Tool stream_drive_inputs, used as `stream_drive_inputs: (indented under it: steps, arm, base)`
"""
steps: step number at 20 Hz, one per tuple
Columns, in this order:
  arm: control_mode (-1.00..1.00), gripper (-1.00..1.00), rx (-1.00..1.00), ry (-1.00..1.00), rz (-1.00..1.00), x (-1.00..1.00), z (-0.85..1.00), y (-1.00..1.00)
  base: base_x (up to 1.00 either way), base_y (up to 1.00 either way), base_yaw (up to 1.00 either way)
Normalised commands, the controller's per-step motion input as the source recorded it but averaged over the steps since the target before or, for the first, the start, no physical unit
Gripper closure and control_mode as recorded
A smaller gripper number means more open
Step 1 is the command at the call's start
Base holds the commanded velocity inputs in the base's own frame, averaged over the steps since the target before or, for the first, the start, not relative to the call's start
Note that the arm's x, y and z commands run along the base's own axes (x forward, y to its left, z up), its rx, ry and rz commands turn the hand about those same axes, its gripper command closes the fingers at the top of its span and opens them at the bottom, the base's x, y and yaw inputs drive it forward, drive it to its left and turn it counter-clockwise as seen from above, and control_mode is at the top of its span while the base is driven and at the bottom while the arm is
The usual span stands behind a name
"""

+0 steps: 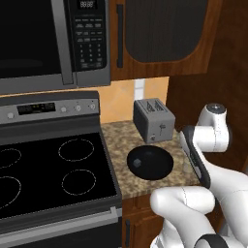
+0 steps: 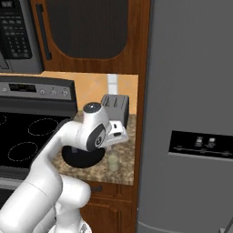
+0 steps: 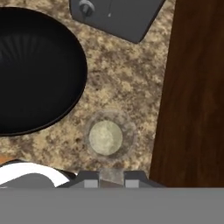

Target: Grab a lemon wedge from the fridge and one ice cube from the ice bowl, and put them in the glass of lemonade.

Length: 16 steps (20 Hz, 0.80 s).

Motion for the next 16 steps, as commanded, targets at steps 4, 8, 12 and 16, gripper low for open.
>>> stream_drive_inputs:
  steps: [4,8,12,16]
  arm:
    - [-1.00,1.00,0.00,0.08,0.00,0.00,-0.17,0.00]
    - [-1.00,1.00,0.00,0.12,0.00,0.00,0.00,0.00]
    - [-1.00,1.00,0.00,0.10,0.00,0.00,0.00,0.00]
    - [-1.00,1.00,0.00,0.03,0.00,0.00,0.00,0.00]
  base:
    - [0.00,0.00,0.00]
    - [0.00,0.00,0.00]
    - [0.00,0.00,0.00]
    - [0.00,0.00,0.00]
